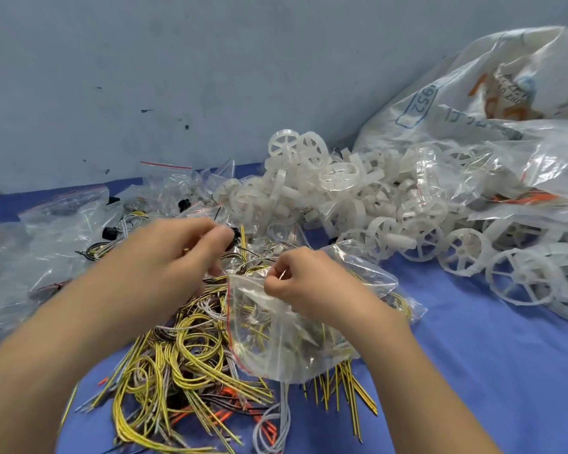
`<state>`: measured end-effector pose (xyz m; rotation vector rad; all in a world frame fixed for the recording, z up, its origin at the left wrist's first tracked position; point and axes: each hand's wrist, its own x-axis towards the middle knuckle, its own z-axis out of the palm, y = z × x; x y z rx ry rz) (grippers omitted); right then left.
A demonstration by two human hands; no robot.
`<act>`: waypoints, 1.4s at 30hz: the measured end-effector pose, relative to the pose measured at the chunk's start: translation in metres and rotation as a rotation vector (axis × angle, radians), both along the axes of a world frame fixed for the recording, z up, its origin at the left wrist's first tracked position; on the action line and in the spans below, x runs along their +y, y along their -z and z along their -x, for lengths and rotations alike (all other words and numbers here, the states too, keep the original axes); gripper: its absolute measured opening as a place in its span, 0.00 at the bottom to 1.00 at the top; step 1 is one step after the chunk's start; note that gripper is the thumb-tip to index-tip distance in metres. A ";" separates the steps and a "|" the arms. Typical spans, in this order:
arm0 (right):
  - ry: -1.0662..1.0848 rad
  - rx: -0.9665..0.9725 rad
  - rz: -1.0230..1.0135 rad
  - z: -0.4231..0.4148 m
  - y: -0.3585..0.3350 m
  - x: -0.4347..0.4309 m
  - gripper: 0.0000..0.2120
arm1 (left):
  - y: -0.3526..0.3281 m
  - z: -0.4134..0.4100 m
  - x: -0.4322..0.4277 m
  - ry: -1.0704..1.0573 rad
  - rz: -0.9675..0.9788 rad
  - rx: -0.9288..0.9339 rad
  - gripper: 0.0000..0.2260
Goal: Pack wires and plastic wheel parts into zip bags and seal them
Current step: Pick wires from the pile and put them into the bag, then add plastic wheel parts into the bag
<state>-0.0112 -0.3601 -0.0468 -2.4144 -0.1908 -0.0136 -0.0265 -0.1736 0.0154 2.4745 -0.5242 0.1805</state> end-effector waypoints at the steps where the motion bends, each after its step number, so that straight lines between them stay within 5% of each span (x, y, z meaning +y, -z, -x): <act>1: -0.012 0.015 0.011 -0.003 0.002 -0.001 0.13 | 0.002 -0.013 -0.004 -0.015 0.007 -0.024 0.16; 13: -0.117 0.122 0.061 -0.020 0.018 0.002 0.09 | 0.069 -0.166 -0.088 -0.294 -0.324 0.127 0.13; 22: -0.136 0.139 0.158 -0.019 0.019 0.004 0.13 | 0.080 -0.179 -0.096 -0.431 -0.251 0.119 0.12; 26: -0.173 0.167 0.167 -0.013 0.014 0.011 0.15 | 0.070 -0.169 -0.088 -0.427 -0.089 0.123 0.17; 33: -0.181 0.144 0.097 0.000 0.008 0.014 0.12 | 0.044 -0.088 -0.040 -0.237 0.576 0.138 0.14; 38: -0.121 0.086 -0.047 0.002 0.003 0.018 0.10 | 0.039 -0.018 0.002 -0.048 1.192 0.398 0.15; 42: -0.081 0.039 -0.097 0.005 0.003 0.021 0.09 | 0.046 0.001 0.024 0.086 1.236 0.608 0.14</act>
